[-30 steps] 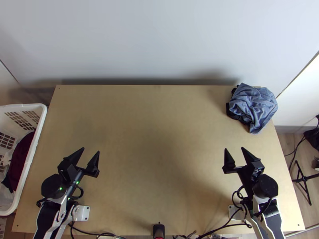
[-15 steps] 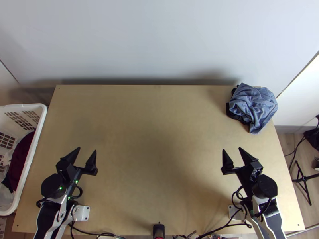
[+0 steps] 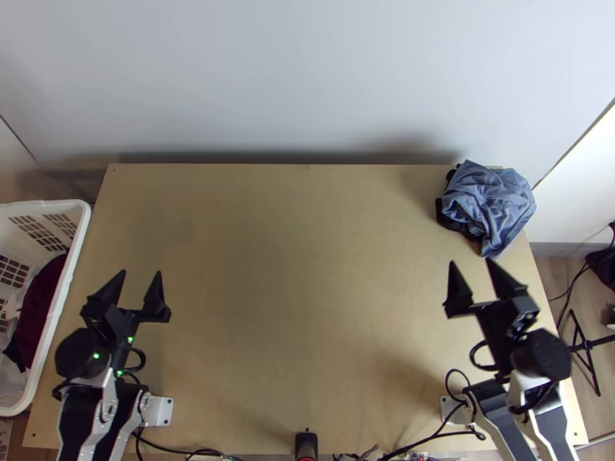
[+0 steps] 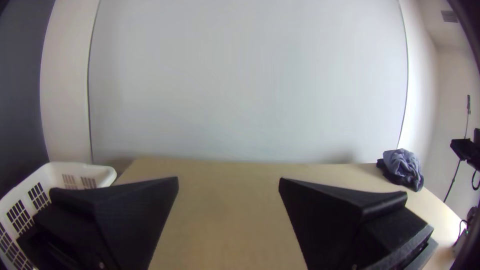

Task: Fold the t-shirt

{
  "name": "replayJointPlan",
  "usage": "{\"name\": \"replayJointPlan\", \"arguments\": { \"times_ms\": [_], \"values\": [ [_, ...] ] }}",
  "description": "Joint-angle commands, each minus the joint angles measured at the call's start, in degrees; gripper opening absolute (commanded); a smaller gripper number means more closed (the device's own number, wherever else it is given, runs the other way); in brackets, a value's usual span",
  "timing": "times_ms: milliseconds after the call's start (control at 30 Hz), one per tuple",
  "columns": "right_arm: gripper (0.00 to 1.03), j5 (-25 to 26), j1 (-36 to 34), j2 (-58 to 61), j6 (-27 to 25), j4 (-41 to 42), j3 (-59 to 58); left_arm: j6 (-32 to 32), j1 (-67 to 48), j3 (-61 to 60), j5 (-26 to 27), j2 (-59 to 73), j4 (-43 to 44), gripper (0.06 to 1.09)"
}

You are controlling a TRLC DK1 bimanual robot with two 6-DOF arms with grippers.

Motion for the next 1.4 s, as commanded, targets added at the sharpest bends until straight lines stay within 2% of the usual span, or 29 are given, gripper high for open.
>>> {"name": "replayJointPlan", "arguments": {
  "times_ms": [0,133,300,567,800,833,967,1200,1367],
  "values": [
    [0.98,1.89,0.12,12.92,-0.18,-3.02,16.40,-0.94,0.54,10.83,-0.97,5.99,-5.11,1.03],
    [0.98,3.56,-0.23,19.33,-1.94,-4.78,25.54,-1.99,1.07,22.61,-2.90,10.56,-15.56,1.04],
    [0.98,4.70,0.21,27.07,0.00,-8.82,34.95,-2.26,3.00,39.75,-2.99,22.42,-22.95,1.04],
    [0.98,4.88,1.35,40.16,-0.79,-15.76,53.14,-2.52,3.79,64.45,-2.99,42.02,-30.07,1.04],
    [0.98,4.88,0.03,52.55,-0.88,-17.17,63.34,-8.76,1.77,82.11,-2.99,59.95,-38.59,1.04],
    [0.98,4.88,-0.15,54.58,-0.88,-17.17,64.57,-9.99,1.42,83.96,-3.34,62.50,-38.94,1.04],
    [0.98,4.88,-1.55,62.57,-1.23,-17.08,68.35,-9.38,-1.30,89.93,-10.20,71.55,-38.94,1.04],
    [0.98,4.88,-0.85,65.56,-1.06,-16.47,69.22,-8.76,1.86,93.27,-12.04,77.44,-39.21,1.04],
    [0.98,4.96,-0.67,65.65,-0.97,-16.38,68.70,-8.76,11.79,91.78,-12.83,78.67,-39.73,1.04]
  ]
}}
